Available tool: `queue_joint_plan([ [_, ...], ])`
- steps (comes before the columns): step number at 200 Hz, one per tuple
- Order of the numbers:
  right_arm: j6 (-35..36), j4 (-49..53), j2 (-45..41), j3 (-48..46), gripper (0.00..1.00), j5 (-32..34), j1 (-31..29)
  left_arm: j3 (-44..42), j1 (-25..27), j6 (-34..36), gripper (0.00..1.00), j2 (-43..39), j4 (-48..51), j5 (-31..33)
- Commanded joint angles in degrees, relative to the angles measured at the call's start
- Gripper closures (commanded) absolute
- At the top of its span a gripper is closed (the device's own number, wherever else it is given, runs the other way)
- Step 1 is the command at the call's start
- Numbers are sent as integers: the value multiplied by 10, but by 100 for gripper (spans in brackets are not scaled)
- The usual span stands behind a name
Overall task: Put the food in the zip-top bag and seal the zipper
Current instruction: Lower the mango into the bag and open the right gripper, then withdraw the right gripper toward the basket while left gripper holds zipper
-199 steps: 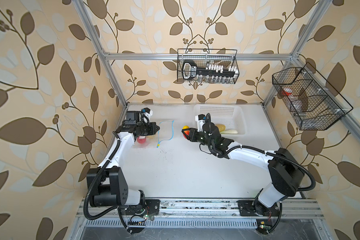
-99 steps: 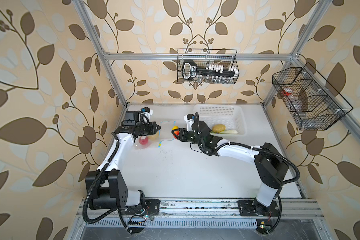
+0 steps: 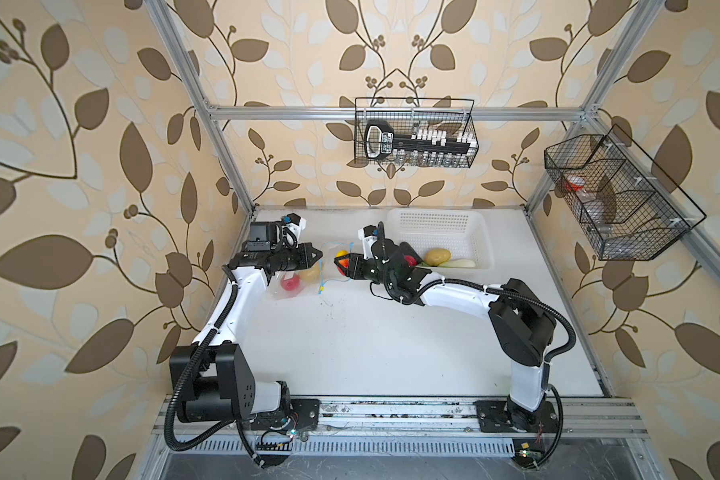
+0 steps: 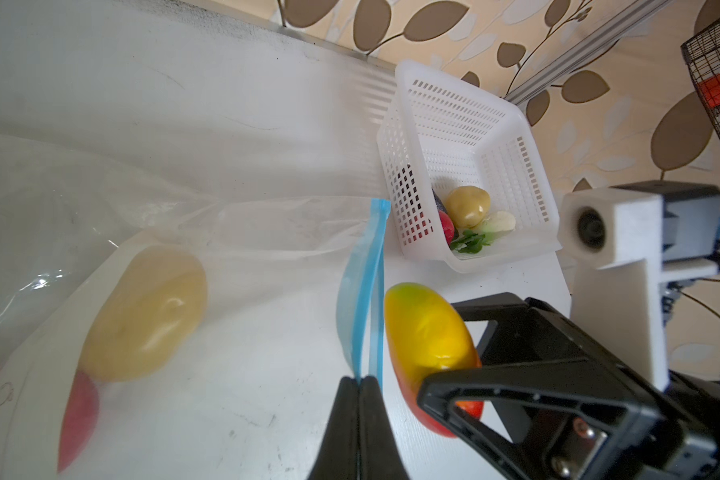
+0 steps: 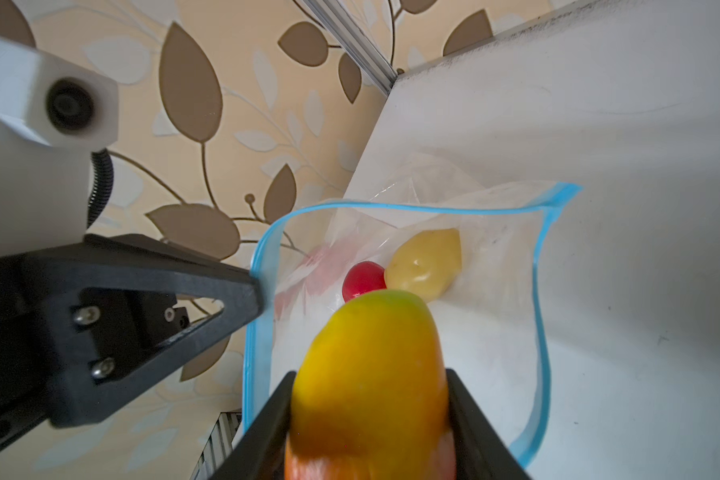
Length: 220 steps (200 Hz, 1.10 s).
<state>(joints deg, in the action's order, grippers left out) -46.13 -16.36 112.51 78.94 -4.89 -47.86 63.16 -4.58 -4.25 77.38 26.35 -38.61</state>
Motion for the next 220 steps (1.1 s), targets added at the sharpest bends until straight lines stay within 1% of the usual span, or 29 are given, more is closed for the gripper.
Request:
queue_joint_plan([
  [1, -12, 5, 26, 36, 56, 1, -9, 10, -1, -6, 100, -22, -12, -20],
  [46, -16, 22, 66, 87, 56, 4, -16, 11, -1, -14, 100, -28, -14, -22],
  [102, -24, 34, 93, 122, 55, 21, -20, 11, -1, -25, 100, -34, -17, -33],
  [119, -25, 50, 105, 138, 51, 21, -19, 9, -1, -26, 100, -35, -19, -33],
  [130, -31, 73, 117, 157, 40, 18, -18, 9, -2, -26, 100, -35, -20, -32],
  [158, -33, 84, 115, 156, 33, 17, -16, 7, -2, -26, 100, -37, -23, -27],
  [178, -31, 83, 94, 137, 30, 21, -14, 5, -2, -25, 100, -37, -24, -22],
  [220, -21, 71, 38, 79, 28, 28, -10, 3, -1, -24, 100, -36, -26, -17],
])
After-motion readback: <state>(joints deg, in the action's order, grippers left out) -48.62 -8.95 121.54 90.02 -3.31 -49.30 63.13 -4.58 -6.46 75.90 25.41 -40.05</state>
